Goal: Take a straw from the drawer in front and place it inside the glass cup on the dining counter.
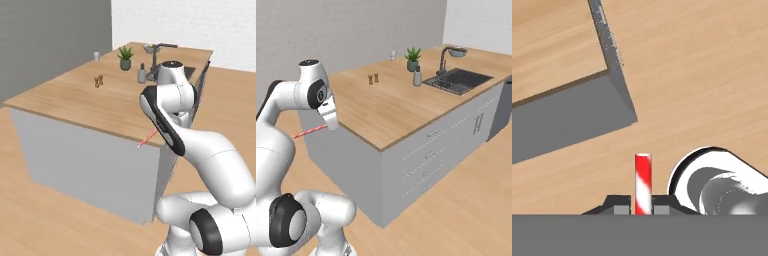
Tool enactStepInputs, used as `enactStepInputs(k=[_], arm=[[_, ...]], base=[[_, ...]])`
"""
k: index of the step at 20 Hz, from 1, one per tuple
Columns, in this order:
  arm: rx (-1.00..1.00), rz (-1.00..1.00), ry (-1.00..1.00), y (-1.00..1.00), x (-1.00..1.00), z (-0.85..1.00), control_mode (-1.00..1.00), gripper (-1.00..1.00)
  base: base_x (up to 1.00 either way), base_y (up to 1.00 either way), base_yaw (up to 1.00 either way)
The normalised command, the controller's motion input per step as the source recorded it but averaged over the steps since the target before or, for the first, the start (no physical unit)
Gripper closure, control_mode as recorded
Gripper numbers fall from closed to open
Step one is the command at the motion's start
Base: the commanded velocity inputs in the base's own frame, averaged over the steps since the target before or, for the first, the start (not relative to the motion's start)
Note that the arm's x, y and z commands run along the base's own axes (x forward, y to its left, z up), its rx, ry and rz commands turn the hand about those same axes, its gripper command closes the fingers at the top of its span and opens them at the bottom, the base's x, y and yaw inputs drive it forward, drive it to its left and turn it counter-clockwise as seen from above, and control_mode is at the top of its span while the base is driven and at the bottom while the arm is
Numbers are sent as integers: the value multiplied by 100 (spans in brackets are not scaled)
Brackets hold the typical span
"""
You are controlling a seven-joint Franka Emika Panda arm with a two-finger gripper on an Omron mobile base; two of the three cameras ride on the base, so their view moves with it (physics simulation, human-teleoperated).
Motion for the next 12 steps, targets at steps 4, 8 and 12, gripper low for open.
enactStepInputs(k=[4,8,12], arm=[[0,0,0,0,0,0,100,100],[0,0,0,0,0,0,100,100],[0,0,0,0,0,0,100,100]], base=[[65,100,-25],[64,100,-31],[47,100,-31]])
